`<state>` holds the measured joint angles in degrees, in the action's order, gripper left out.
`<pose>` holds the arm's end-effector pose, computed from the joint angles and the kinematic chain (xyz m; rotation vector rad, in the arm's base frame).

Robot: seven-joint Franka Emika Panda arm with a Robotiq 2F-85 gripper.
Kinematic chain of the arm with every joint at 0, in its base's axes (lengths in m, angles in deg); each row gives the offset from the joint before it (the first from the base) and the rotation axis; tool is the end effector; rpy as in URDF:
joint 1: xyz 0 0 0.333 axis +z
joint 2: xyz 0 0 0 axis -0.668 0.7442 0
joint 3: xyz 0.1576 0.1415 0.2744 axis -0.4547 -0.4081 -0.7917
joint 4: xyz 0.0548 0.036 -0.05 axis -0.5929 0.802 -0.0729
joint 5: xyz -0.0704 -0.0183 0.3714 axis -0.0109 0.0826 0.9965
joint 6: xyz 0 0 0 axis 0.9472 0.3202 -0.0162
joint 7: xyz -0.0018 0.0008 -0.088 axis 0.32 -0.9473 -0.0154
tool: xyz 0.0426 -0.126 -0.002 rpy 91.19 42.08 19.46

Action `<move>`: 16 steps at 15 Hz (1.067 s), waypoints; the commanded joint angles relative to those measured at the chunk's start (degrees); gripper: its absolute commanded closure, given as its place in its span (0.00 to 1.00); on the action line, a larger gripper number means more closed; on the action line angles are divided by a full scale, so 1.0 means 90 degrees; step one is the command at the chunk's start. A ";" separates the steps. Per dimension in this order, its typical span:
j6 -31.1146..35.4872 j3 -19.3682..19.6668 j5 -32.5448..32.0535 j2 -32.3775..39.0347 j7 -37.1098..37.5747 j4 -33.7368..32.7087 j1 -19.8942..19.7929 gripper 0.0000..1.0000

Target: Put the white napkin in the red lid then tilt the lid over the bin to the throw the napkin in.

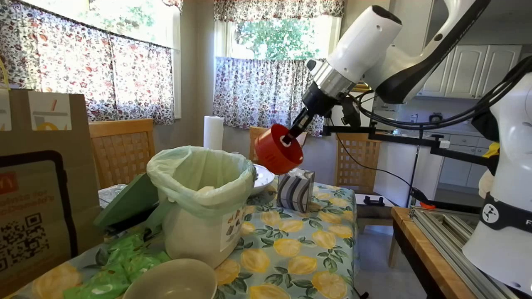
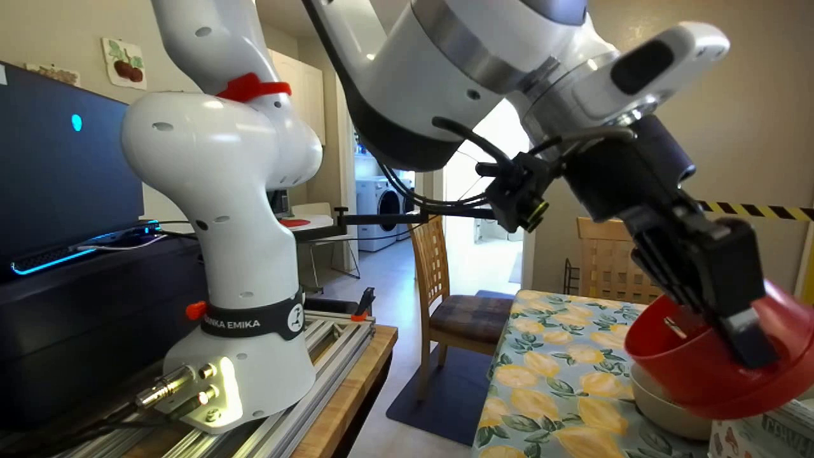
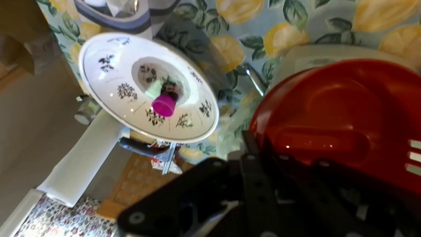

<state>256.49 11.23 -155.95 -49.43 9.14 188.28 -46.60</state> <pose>0.3965 -0.0903 0.3449 2.7058 -0.0166 0.7866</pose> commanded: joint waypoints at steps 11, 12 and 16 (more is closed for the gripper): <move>-0.1293 -0.0935 0.4412 0.1788 -0.5832 -0.0058 -0.0152 0.99; -0.1587 -0.0824 0.4319 0.1680 -0.5916 -0.0228 -0.0095 0.99; -0.1967 -0.0874 0.4590 0.1736 -0.6547 -0.0694 -0.0224 0.99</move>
<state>241.58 4.02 -117.46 -33.97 -43.96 185.11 -47.46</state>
